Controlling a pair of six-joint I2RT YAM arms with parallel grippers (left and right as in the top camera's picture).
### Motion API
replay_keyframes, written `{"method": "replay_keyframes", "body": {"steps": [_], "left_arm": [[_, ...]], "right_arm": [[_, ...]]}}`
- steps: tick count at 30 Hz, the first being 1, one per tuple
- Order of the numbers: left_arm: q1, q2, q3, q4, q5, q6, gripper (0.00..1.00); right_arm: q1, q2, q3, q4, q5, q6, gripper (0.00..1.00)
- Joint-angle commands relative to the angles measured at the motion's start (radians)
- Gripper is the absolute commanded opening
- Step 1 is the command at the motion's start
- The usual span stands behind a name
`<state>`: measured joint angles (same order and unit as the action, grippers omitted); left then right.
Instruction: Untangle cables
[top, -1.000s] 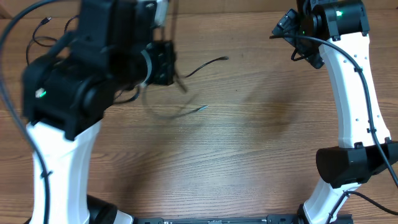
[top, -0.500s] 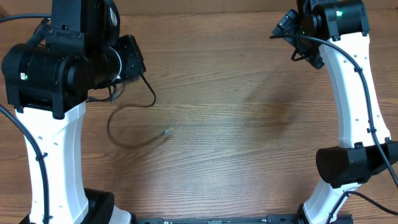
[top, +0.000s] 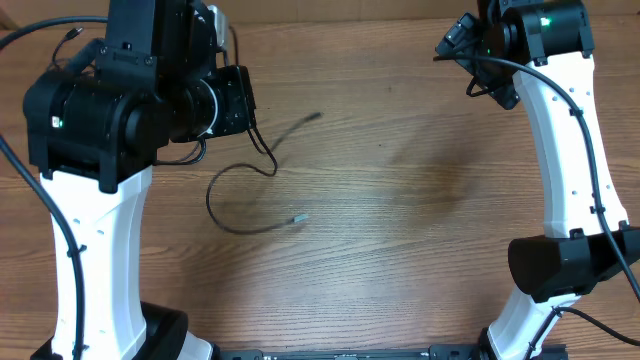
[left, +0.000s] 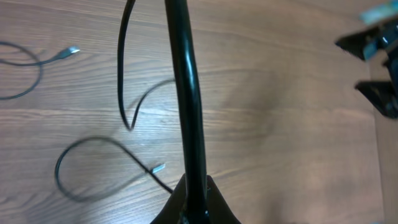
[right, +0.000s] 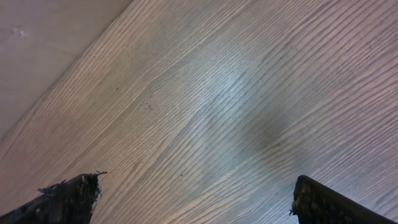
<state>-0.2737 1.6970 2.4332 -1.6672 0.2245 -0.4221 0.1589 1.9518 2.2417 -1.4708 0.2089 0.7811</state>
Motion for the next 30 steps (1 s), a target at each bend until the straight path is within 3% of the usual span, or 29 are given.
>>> {"method": "replay_keyframes", "body": {"steps": [1,20,24,30], "left_arm": [[-0.002,0.048,-0.004,-0.002,0.088,0.082,0.04],[0.118,0.115,-0.069,-0.022,0.103,0.090,0.04],[0.116,0.115,-0.132,-0.022,0.224,0.195,0.04],[0.117,0.115,-0.216,-0.020,0.240,0.244,0.04]], "right_arm": [[-0.002,-0.008,0.002,0.007,-0.001,-0.005,1.00],[-0.002,-0.008,0.002,0.003,-0.003,-0.005,1.00],[-0.002,-0.008,0.002,0.015,-0.031,-0.005,1.00],[-0.002,-0.008,0.002,0.018,-0.031,-0.005,1.00]]}}
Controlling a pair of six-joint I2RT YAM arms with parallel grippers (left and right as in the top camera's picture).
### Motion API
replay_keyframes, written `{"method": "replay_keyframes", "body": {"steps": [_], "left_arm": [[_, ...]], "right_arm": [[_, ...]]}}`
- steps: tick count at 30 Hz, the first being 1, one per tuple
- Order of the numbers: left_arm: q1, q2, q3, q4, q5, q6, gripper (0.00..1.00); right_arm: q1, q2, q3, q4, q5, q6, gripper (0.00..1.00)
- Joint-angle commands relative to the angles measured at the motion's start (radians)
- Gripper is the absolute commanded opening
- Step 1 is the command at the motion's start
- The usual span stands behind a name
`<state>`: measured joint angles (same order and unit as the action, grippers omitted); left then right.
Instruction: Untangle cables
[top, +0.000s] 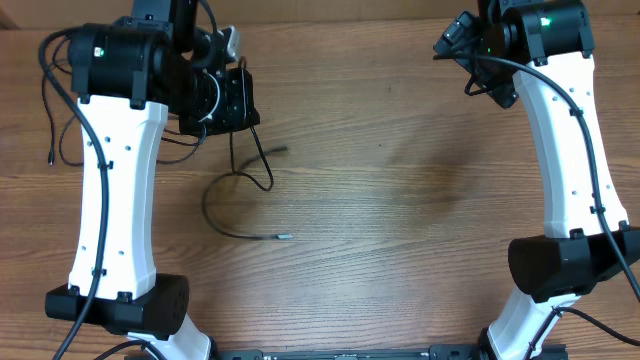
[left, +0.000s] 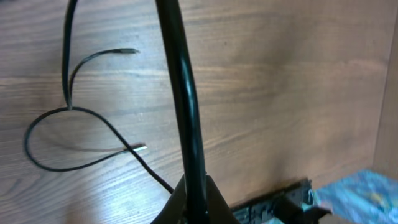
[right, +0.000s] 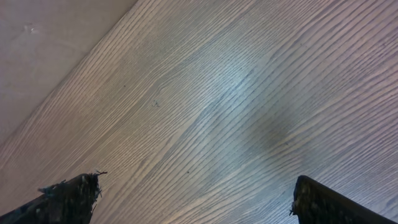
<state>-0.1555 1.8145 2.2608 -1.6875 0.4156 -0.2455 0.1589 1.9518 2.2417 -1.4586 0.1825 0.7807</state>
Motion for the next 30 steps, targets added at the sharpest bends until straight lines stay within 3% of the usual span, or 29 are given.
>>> {"method": "replay_keyframes", "body": {"steps": [1,5,12,20,30], "left_arm": [[0.000,-0.003,-0.060,0.003,0.046,0.067,0.04],[0.041,-0.003,-0.121,0.031,-0.061,0.057,0.04],[0.182,-0.003,-0.227,0.048,-0.057,0.068,0.04],[0.309,-0.003,-0.376,0.101,-0.243,0.069,0.04],[0.424,-0.003,-0.435,0.184,-0.270,0.066,0.04]], "right_arm": [[-0.002,-0.008,0.002,0.005,-0.004,-0.005,1.00],[-0.002,-0.008,0.002,0.002,-0.005,-0.005,1.00],[-0.002,-0.008,0.002,-0.005,-0.004,-0.005,1.00],[-0.002,-0.008,0.002,0.005,-0.004,-0.005,1.00],[-0.002,-0.008,0.002,0.005,-0.004,-0.005,1.00]]}}
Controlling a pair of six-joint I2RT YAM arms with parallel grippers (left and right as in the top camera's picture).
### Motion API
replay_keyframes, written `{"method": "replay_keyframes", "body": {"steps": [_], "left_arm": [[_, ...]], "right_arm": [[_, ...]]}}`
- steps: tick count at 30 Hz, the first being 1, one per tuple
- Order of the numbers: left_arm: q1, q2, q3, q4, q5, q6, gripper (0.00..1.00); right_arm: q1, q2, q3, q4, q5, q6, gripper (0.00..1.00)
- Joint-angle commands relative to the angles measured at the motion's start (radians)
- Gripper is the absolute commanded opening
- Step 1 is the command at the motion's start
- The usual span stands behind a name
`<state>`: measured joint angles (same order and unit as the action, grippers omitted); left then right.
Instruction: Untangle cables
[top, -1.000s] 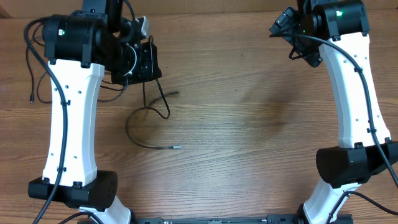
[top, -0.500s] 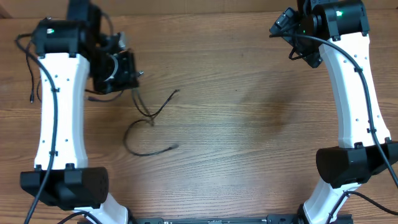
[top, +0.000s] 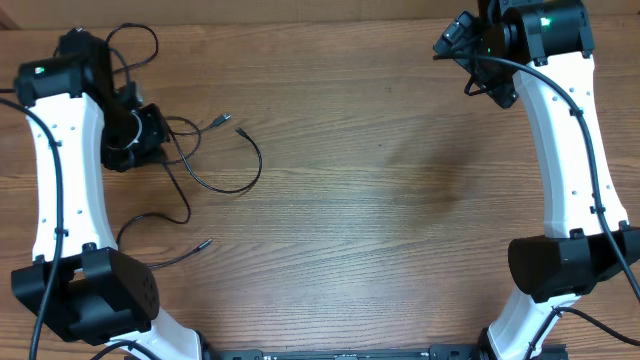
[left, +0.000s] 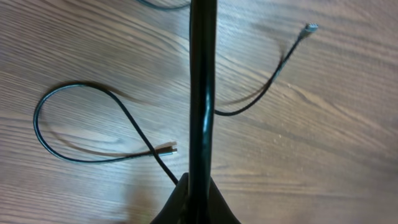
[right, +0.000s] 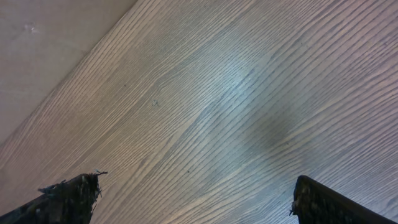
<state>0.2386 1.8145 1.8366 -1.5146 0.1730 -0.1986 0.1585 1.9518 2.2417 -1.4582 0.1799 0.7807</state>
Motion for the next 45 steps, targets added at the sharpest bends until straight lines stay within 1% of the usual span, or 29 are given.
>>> {"method": "replay_keyframes", "body": {"steps": [1,11,20,25,31,36,39,45], "left_arm": [[0.047,-0.003,-0.011,0.015,-0.027,0.019,0.04],[0.174,-0.003,-0.011,0.029,-0.043,0.019,0.04],[0.195,-0.003,-0.011,0.062,-0.296,0.019,0.04],[0.195,-0.002,-0.011,0.100,-0.375,0.017,0.04],[0.195,-0.002,-0.028,0.109,-0.539,-0.053,0.04],[0.195,-0.002,-0.055,0.111,-0.585,-0.054,0.04],[0.195,-0.002,-0.084,0.124,-0.632,-0.098,0.04],[0.195,-0.002,-0.175,0.187,-0.649,-0.117,0.04]], "right_arm": [[-0.002,-0.008,0.002,0.005,-0.002,-0.005,1.00],[-0.002,-0.008,0.002,0.005,-0.001,-0.005,1.00],[-0.002,-0.008,0.002,0.006,-0.001,-0.005,1.00],[-0.002,-0.008,0.002,0.005,-0.001,-0.005,1.00],[-0.002,-0.008,0.002,0.005,-0.001,-0.005,1.00],[-0.002,-0.008,0.002,0.005,-0.001,-0.005,1.00],[-0.002,-0.008,0.001,0.005,-0.001,-0.005,1.00],[-0.002,-0.008,0.002,0.005,-0.001,-0.005,1.00]]}}
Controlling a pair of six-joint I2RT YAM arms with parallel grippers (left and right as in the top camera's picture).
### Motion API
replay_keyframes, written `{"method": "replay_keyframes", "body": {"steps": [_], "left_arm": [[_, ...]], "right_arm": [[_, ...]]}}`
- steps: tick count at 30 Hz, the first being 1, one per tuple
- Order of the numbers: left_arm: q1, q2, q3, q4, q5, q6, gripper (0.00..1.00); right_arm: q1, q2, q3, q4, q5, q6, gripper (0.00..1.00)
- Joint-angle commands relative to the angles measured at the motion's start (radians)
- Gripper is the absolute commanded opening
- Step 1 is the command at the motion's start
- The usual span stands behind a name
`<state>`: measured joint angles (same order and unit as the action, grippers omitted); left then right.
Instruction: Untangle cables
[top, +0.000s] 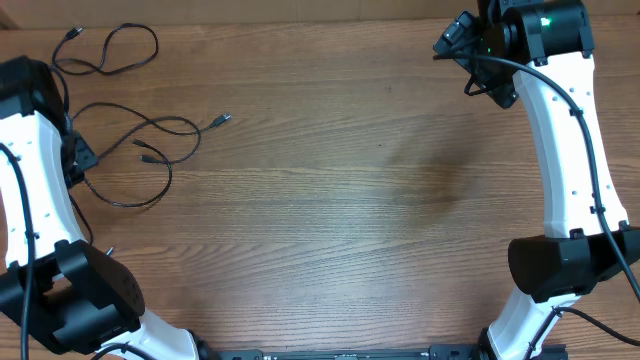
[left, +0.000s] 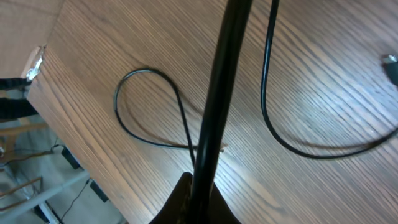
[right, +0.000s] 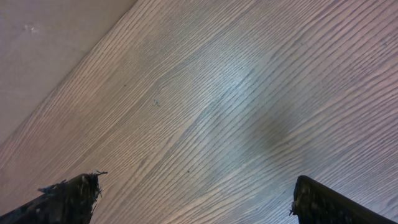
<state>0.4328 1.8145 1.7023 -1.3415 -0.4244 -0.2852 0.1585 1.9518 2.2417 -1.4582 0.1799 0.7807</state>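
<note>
Thin black cables lie at the table's far left in the overhead view. One is coiled at the back corner (top: 112, 46). Another runs out to a plug (top: 224, 119), and a loop (top: 131, 193) lies in front of it. My left gripper (top: 77, 157) is at the left edge, shut on a black cable (left: 219, 93) that runs straight up the left wrist view. Behind it lie a small loop (left: 149, 106) and a wide curve (left: 292, 140). My right gripper (right: 196, 199) stands open and high at the back right (top: 461, 40), with nothing between its fingertips (right: 69, 194).
The wooden table's left edge (left: 45, 68) shows just under the left gripper, with floor and a stand beyond it. The right wrist view shows only bare wood grain (right: 236, 93) and a pale wall strip at top left.
My left gripper, still shut on the cable, has moved from inside the left side out to the left edge. The loose cables now lie further left. The right arm has not moved.
My left gripper was shut on a cable near the back, left of centre, with a loop and plug ends lying below it. At each later moment it stood further left with the cable, and the loops lay in a new shape. The right gripper stayed open.
</note>
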Motion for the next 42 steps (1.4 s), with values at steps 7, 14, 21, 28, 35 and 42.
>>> {"method": "replay_keyframes", "body": {"steps": [7,14,21,28,35,42], "left_arm": [[0.001,-0.002,-0.172,0.111,-0.092,-0.089,0.05],[0.001,-0.002,-0.200,0.149,-0.030,-0.089,0.45],[0.000,-0.002,-0.200,0.164,0.171,-0.089,0.58],[-0.002,-0.002,-0.200,0.197,0.485,-0.018,0.49],[-0.002,-0.002,-0.200,0.247,0.680,0.104,0.39],[-0.002,-0.002,-0.217,0.285,0.518,-0.121,0.44]], "right_arm": [[-0.002,-0.008,0.001,0.006,-0.001,-0.005,1.00],[-0.002,-0.008,0.001,0.014,-0.001,-0.005,1.00],[-0.002,-0.008,0.001,0.021,-0.001,-0.005,1.00],[-0.002,-0.008,0.002,0.021,-0.001,-0.005,1.00],[-0.002,-0.008,0.001,0.021,-0.001,-0.005,1.00],[-0.002,-0.008,0.001,0.020,-0.002,-0.005,1.00]]}}
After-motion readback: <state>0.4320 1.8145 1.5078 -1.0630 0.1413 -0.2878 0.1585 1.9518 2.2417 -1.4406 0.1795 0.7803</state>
